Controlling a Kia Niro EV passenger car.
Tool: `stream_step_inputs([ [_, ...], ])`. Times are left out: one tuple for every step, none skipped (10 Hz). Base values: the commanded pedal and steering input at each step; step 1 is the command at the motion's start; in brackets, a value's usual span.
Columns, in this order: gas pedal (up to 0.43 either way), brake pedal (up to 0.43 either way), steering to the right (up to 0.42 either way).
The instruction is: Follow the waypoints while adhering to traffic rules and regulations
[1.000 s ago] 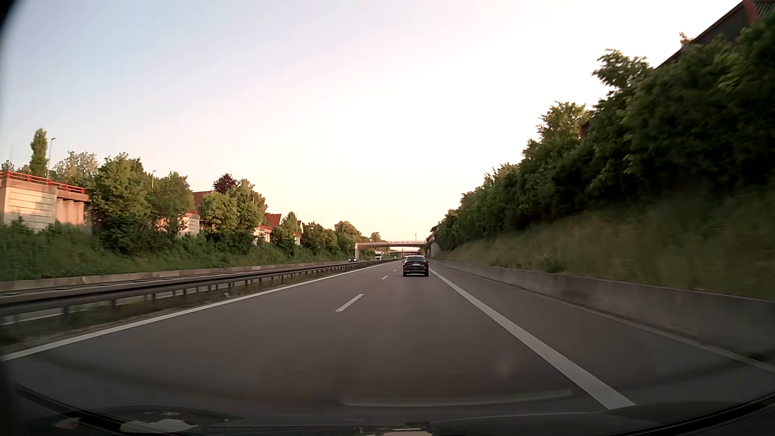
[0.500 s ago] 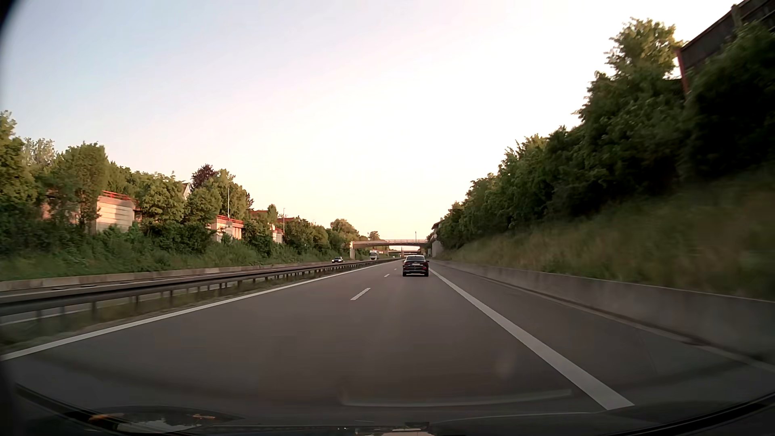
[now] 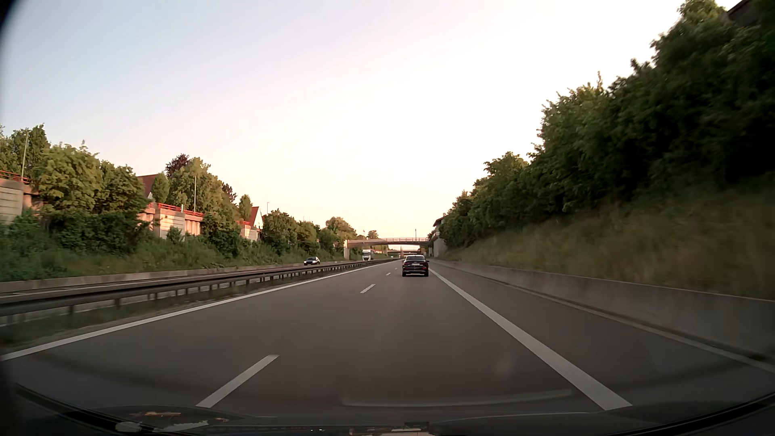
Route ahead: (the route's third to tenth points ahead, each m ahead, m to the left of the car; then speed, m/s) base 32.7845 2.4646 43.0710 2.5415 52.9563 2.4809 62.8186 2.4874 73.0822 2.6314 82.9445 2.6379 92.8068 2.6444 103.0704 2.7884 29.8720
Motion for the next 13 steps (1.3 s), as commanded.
stream_step_inputs([
  [0.319, 0.012, -0.001],
  [0.319, 0.018, -0.001],
  [0.319, 0.006, -0.001],
  [0.319, 0.018, -0.001],
  [0.319, 0.018, -0.001],
  [0.319, 0.012, -0.001],
  [0.319, 0.012, -0.001],
  [0.319, 0.018, -0.001],
  [0.319, 0.018, -0.001],
  [0.319, 0.018, -0.001],
  [0.319, 0.018, -0.001],
  [0.319, 0.018, -0.001],
  [0.319, 0.018, -0.001],
])
